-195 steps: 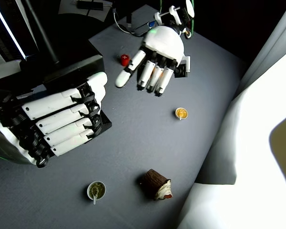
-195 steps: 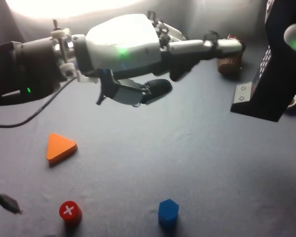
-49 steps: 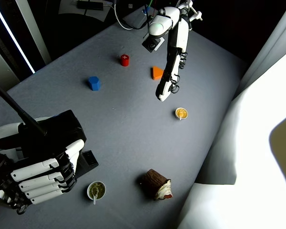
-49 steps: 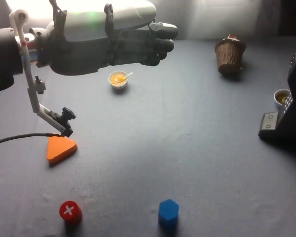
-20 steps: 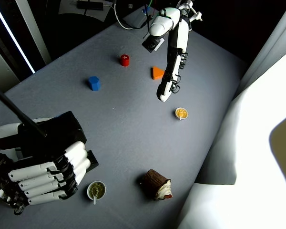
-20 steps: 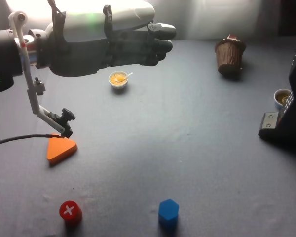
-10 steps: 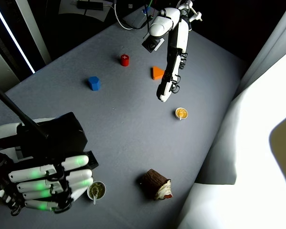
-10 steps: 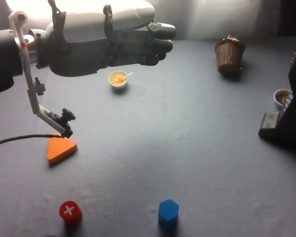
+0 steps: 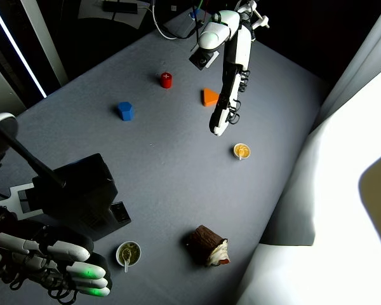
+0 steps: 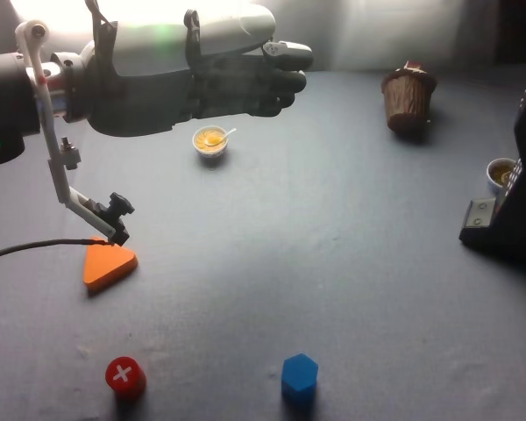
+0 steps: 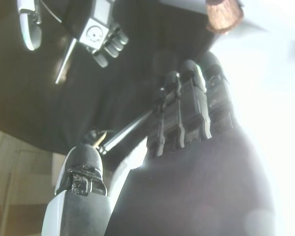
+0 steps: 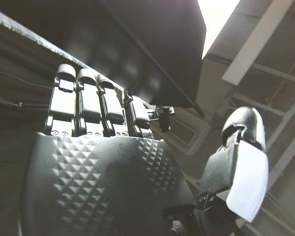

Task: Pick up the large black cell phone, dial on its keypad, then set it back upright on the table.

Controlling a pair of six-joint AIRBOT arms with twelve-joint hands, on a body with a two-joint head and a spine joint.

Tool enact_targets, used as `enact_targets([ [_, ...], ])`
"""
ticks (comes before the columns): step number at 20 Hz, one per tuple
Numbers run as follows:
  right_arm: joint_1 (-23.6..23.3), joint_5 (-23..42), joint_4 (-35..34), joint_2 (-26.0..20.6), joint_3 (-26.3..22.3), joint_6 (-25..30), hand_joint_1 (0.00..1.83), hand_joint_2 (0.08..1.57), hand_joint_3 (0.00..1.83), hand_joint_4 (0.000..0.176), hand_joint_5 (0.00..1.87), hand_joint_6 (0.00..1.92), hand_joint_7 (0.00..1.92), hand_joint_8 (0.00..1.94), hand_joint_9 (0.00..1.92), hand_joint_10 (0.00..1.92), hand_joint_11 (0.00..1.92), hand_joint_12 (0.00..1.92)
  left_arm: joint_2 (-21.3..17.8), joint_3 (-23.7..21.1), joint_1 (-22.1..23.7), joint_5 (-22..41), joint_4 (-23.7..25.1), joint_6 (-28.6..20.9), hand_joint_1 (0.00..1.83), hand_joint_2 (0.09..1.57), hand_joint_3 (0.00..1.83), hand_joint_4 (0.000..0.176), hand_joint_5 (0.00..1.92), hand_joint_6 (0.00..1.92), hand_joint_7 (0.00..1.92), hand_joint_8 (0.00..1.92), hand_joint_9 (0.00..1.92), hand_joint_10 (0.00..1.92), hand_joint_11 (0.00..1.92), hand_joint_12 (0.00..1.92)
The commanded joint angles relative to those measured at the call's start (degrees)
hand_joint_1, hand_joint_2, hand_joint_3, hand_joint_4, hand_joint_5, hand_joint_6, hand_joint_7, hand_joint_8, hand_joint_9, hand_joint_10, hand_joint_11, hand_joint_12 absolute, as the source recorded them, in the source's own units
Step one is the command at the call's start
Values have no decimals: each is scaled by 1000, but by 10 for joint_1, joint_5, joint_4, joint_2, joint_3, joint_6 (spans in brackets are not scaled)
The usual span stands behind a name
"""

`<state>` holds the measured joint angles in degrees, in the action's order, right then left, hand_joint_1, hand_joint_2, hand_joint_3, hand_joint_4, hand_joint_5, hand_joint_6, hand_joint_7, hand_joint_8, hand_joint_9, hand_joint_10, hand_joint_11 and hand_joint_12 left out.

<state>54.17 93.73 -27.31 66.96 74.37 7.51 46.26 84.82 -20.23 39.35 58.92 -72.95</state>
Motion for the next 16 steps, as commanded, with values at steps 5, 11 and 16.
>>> enact_targets([
  [5, -4, 74, -1, -34, -12, 1, 156, 789, 0, 129, 0, 0, 0, 0, 0, 0, 0, 0, -1, -1, 11, 39, -40, -3, 0, 1182, 0, 0, 135, 0, 208, 1, 172, 0, 0, 316],
  [11, -16, 74, 1, -102, -61, -6, 243, 793, 0, 121, 0, 0, 0, 0, 0, 0, 0, 0, -2, -3, 9, 39, -40, -2, 0, 1182, 1, 0, 142, 7, 223, 10, 194, 7, 0, 348],
  [16, 4, 73, 2, -179, -127, -9, 243, 812, 4, 112, 0, 0, 0, 0, 0, 0, 0, 0, -4, 5, 8, 39, -40, -2, 0, 1179, 0, 0, 142, 1, 239, 4, 210, 6, 0, 385],
])
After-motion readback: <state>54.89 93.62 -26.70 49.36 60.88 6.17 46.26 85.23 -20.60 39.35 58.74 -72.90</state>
